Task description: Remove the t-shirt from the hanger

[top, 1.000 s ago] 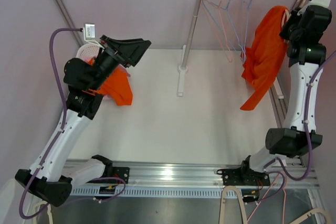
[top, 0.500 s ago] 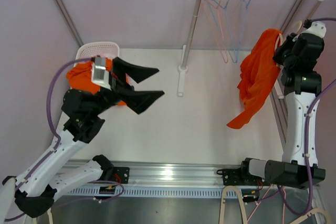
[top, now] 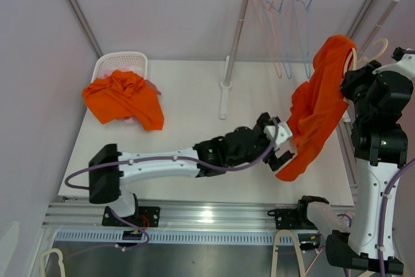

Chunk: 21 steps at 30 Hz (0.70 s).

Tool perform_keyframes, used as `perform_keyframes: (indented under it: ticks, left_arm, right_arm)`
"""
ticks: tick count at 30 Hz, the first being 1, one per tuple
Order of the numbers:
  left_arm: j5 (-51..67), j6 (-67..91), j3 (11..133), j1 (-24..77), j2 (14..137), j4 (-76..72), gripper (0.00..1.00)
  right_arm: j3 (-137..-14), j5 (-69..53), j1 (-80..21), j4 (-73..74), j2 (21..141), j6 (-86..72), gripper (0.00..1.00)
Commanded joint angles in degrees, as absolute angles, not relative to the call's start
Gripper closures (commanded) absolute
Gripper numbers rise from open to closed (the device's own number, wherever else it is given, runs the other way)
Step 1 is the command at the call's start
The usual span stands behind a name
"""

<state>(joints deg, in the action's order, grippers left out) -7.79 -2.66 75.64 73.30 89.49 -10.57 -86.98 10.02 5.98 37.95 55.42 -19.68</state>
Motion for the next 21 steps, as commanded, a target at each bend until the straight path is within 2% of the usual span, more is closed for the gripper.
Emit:
perform_keyframes:
  ticks: [1, 6, 11, 15, 21]
  left_arm:
    - [-14.2, -9.8, 79.6, 76.4, 93.8, -16.5, 0.01]
    - [-11.2, -7.1, 80.6, 77.3, 97.6, -22.1, 0.0]
    - [-10.0, -6.1, 75.0, 77.9, 96.1, -30.0, 0.0]
    - [-12.6, -6.6, 70.7, 77.9, 92.7, -32.3, 0.0]
    - [-3.8, -5.5, 61.2, 77.9, 83.3, -32.6, 0.0]
  right_arm:
    - [-89.5, 10.0, 5.4, 37.6, 54.5, -21.6, 1.0]
    - [-92.3, 9.8, 5.4, 39.5, 54.5, -20.4, 1.0]
    - [-92.2, 9.8, 5.4, 39.6, 54.6, -20.3, 1.0]
    - [-91.8, 10.6, 5.4, 39.1, 55.0, -20.1, 1.0]
    - [-89.9, 10.9, 5.3, 36.6, 56.2, -20.3, 1.0]
